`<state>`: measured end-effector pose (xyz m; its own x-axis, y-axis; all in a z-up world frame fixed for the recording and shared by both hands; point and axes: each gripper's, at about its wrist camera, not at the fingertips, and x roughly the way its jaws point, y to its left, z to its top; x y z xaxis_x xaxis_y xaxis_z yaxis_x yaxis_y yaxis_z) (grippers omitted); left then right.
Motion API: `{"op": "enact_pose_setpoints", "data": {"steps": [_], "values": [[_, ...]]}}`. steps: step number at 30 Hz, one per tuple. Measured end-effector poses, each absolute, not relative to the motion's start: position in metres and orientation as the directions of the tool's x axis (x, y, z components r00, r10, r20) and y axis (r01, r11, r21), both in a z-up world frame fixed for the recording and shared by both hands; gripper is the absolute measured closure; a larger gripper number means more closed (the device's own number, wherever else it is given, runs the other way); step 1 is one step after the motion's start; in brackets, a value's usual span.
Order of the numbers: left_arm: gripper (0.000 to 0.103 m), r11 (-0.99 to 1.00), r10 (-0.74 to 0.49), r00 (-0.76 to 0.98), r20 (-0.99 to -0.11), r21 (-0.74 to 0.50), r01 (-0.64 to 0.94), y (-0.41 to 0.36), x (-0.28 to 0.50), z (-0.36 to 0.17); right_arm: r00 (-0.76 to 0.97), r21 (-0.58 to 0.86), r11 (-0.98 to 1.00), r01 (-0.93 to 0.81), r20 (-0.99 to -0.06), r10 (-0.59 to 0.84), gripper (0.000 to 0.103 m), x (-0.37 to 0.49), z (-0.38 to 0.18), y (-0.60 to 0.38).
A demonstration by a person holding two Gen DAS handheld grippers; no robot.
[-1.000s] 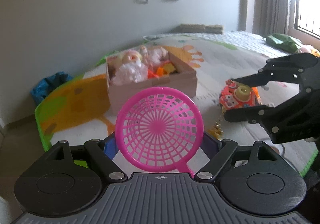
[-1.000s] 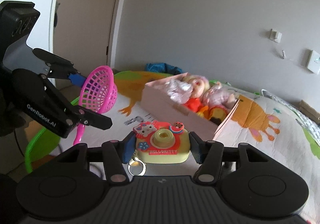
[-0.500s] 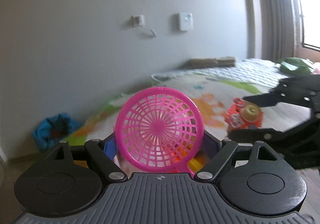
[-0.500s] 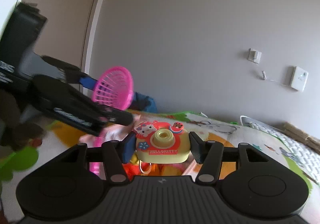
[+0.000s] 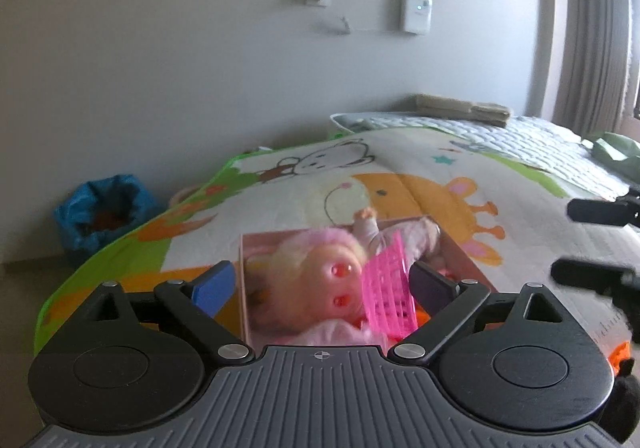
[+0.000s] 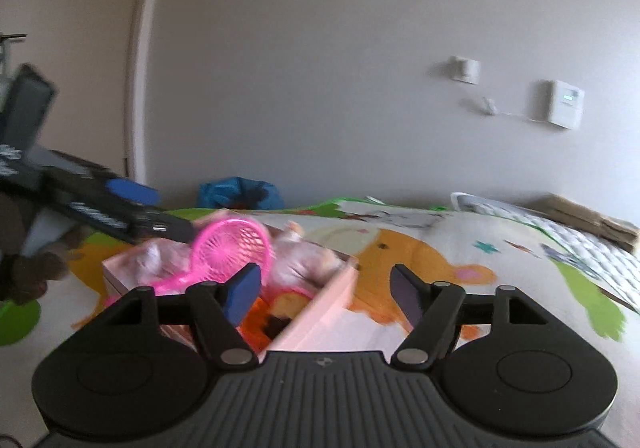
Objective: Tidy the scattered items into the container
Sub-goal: 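Carry the net and Hello Kitty toy over the pink box and open both grippers, then grasp the orange plastic mold with the right gripper while the left approaches the black plush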
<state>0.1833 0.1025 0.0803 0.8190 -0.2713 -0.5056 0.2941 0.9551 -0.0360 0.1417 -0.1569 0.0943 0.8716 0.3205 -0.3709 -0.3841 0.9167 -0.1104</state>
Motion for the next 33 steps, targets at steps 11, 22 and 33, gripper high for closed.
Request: {"op": "enact_pose_setpoints", "data": {"steps": [11,22,33], "values": [[0.005,0.887,-0.209,0.813,-0.544,0.244,0.391,0.06,0.114,0.062,0.877,-0.049,0.979,-0.197,-0.456,0.153,0.021,0.072,0.073,-0.228],[0.005,0.868,0.093,0.915,-0.393,0.483,0.119,0.07,0.12,0.054,0.875,-0.001,0.992,-0.125,-0.472,0.11,0.017,0.034,0.064,-0.245],[0.005,0.929,0.179,0.881,-0.438,0.371,-0.004,0.105,0.129,0.053,0.868,0.003,0.993,-0.119,-0.486,0.106,0.015,0.023,0.058,-0.247]]}}
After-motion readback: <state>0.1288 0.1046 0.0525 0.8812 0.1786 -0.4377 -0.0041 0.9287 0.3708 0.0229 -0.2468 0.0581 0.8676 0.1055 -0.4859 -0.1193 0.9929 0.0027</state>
